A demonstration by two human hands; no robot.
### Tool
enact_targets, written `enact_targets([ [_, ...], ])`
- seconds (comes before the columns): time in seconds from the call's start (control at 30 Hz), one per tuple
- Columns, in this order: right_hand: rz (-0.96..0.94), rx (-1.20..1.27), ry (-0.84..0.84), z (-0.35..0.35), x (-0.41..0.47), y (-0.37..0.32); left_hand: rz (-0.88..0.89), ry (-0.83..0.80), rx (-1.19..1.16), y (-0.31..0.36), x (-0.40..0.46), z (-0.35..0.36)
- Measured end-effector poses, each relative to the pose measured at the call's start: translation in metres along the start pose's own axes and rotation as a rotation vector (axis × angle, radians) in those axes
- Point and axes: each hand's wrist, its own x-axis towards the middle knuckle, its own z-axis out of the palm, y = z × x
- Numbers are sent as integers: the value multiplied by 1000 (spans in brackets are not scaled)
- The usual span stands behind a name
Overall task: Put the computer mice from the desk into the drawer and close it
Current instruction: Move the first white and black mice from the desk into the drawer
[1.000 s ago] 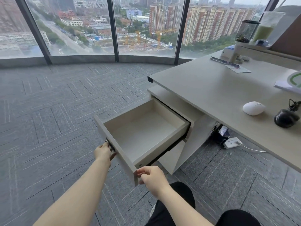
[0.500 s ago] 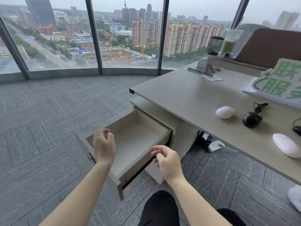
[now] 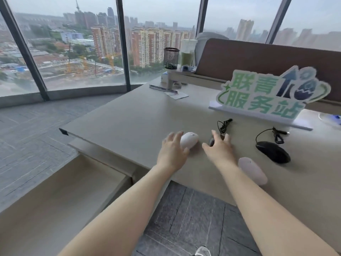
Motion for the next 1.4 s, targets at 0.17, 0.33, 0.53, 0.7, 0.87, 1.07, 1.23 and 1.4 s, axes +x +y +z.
enact_targets([
  [0.17,31,-66,-46,9,28,7,5,-86,270,1,38,36],
  [0.33,-62,-66,108,14,26,11,50,33,282,-1,43,40],
  [0.53,-270,226,205,10,1,-17,-59,258,-90,-12,25,-13],
  [0.7,-501,532,249,-2,-50,-94,-89,497,-192,-35,-10,-98],
  [0.87,-617,760,132,3,-106,-167,-171,680,-137,-85,-62,-176],
  [1.07,-608,814,-128,64,-157,-212,-417,727,-34,-166,-118,-215],
  [1.23,-543,645,-365,149,-170,-213,-612,564,15,-236,-137,-192],
  [1.4,-477,300,-516,236,-160,-196,-842,382,19,-292,-127,-145],
])
